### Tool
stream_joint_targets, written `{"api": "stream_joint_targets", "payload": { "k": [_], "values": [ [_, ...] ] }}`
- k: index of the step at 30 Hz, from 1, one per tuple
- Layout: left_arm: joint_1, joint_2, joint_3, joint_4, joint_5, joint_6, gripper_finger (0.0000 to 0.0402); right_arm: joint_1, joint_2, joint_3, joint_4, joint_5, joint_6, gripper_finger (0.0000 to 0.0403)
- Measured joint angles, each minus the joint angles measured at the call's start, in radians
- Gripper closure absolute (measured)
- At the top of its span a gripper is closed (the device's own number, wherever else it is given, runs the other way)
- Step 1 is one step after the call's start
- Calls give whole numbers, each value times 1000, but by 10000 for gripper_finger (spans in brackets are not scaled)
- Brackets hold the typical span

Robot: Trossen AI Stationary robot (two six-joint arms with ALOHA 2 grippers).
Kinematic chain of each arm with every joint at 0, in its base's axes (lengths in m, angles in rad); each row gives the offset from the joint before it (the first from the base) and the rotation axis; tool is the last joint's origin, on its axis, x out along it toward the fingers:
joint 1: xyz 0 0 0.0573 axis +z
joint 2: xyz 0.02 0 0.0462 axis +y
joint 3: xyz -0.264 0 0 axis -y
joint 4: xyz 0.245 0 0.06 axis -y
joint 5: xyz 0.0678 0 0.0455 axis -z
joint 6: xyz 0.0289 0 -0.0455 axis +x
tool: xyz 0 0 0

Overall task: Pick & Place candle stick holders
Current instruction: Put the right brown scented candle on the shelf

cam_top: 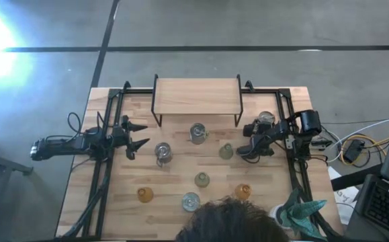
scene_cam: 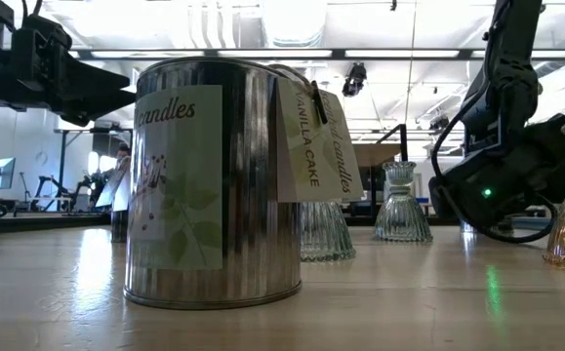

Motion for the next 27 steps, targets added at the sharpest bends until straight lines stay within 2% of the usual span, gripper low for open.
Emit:
{"api": "stream_joint_targets", "payload": {
  "k": [10,17,27],
  "values": [
    [0,0,0,0,0,0,128,-21,0,-11,9,23,-38,3],
    [0,0,0,0,0,0,128,-22,0,-26,44,35,-31,49],
    [0,0,0,0,0,0,128,-22,-1,-27,44,45,-21,50]
  ]
}}
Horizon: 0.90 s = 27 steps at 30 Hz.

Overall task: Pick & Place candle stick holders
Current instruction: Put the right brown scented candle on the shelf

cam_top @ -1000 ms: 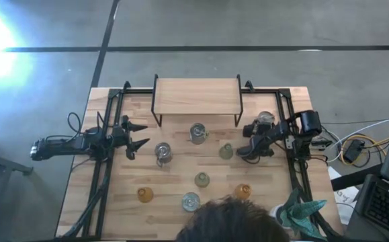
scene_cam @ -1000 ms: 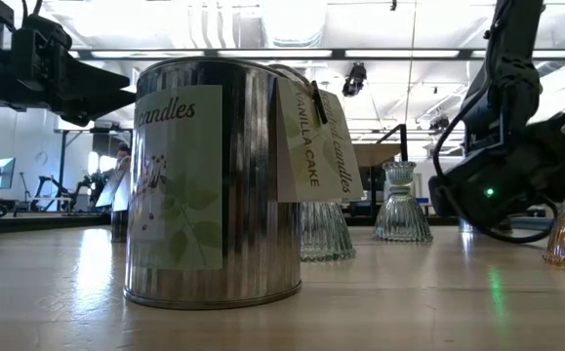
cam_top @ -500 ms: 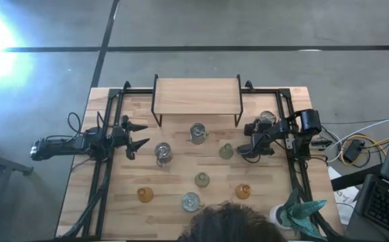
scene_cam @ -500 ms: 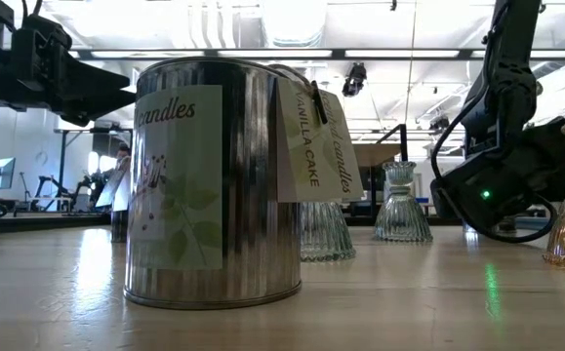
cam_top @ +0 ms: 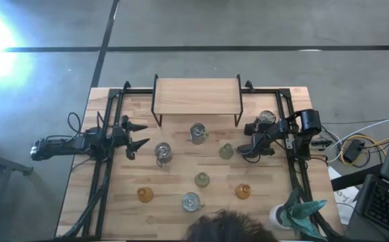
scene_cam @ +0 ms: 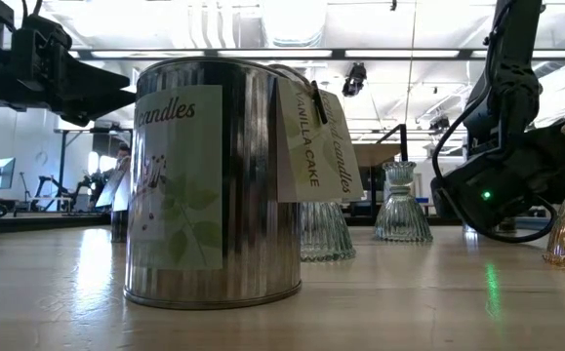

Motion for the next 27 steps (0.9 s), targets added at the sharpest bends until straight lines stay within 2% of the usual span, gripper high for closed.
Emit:
{"api": "stream_joint_targets", "payload": {
  "k": [8,15,20,27],
  "values": [
    [0,0,0,0,0,0,128,1,-59,0,-127,20,52,51],
    [0,0,0,0,0,0,128,1,-223,1,-274,54,62,53],
    [0,0,0,0,0,0,128,-6,-400,22,-298,84,-90,53],
    [0,0,0,0,0,0,128,-50,-631,99,-321,111,-385,53]
  ]
}}
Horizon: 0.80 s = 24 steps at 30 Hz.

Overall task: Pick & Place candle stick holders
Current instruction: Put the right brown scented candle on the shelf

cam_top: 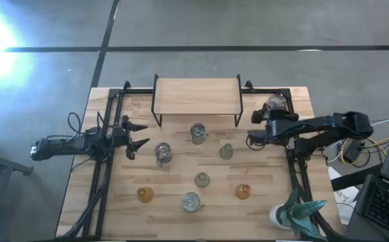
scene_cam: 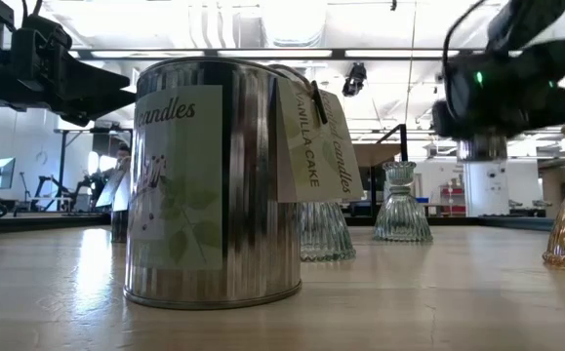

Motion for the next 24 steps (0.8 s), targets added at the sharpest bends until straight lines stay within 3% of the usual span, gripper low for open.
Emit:
{"api": "stream_joint_targets", "payload": {
  "k": [10,24],
  "values": [
    [0,0,0,0,0,0,128,-26,-161,173,2,93,-381,53],
    [0,0,0,0,0,0,128,-26,-33,472,25,156,-526,53]
  ]
}}
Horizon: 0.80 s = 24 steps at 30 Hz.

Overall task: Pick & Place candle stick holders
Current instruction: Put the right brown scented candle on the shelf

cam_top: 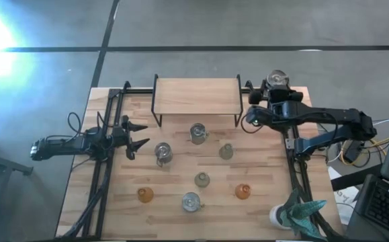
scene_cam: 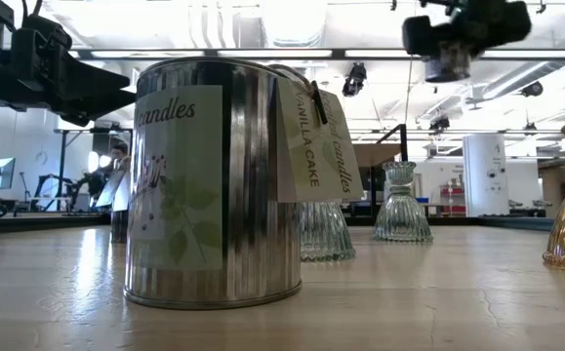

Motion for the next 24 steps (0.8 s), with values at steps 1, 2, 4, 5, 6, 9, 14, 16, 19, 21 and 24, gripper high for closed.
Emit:
{"api": "stream_joint_targets", "payload": {
  "k": [1,2,4,5,6,9,14,16,19,21,24],
  "values": [
    [0,0,0,0,0,0,128,0,16,20,8,0,-11,53],
    [0,0,0,0,0,0,128,0,33,43,18,0,-23,53],
    [0,0,0,0,0,0,128,-2,66,84,35,-1,-42,53],
    [0,0,0,0,0,0,128,-2,84,105,43,-5,-49,53],
    [0,0,0,0,0,0,128,-3,102,123,49,-8,-53,53],
    [0,0,0,0,0,0,128,-12,156,171,63,-29,-58,53],
    [0,0,0,0,0,0,128,-41,236,244,130,-100,-108,53],
    [0,0,0,0,0,0,128,-54,262,262,201,-121,-167,53],
    [0,0,0,0,0,0,128,-83,281,265,348,-184,-279,53],
    [0,0,0,0,0,0,128,-104,289,258,472,-248,-376,53],
    [0,0,0,0,0,0,128,-140,297,229,677,-329,-579,53]
  ]
}}
